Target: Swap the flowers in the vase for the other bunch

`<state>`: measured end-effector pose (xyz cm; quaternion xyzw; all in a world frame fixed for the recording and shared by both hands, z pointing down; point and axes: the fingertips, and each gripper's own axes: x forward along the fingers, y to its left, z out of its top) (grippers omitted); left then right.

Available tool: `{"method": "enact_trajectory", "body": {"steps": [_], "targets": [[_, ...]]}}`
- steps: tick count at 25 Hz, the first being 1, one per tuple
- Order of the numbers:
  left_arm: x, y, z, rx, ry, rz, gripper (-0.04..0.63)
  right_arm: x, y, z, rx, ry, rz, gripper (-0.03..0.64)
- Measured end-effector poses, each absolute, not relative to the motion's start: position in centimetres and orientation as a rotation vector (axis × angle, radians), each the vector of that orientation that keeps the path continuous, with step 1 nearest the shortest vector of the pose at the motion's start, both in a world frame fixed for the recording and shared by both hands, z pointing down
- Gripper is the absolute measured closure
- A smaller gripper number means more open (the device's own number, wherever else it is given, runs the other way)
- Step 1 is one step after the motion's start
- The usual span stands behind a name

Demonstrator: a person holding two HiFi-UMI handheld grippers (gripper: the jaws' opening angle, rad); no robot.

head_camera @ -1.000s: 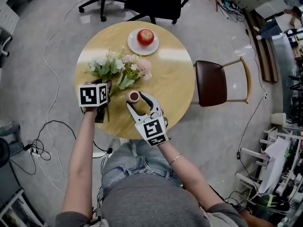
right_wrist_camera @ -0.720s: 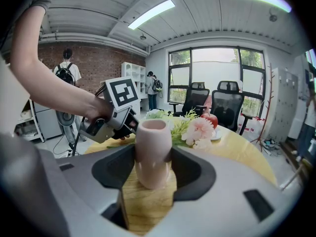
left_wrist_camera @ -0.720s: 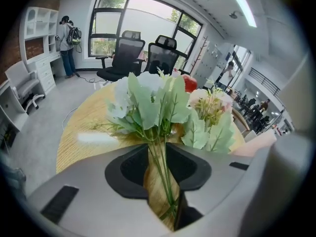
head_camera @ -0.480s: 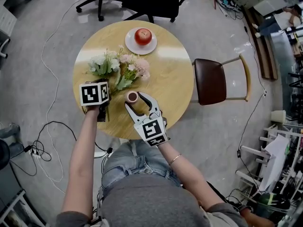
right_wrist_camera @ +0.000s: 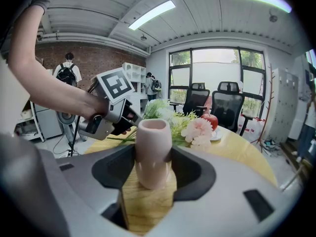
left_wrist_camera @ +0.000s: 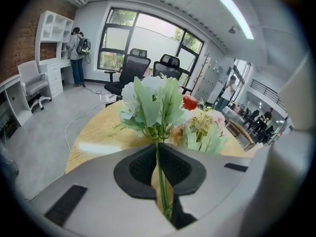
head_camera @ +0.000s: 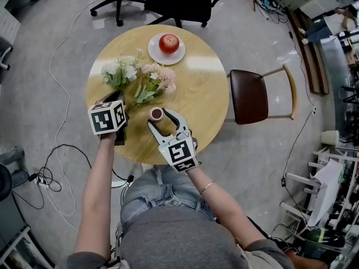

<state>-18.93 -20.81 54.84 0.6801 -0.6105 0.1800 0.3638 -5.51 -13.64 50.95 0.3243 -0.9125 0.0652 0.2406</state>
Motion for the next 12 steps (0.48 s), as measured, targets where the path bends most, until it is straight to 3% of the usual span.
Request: {"method": "enact_trajectory", "body": {"steps": [12], "targets": [[-18.9,-21.2,48.6,2.005,-1.802,0.47,0.566,-5.5,-13.8,51.1,0.882,-2.504,0.171,0.377]]}}
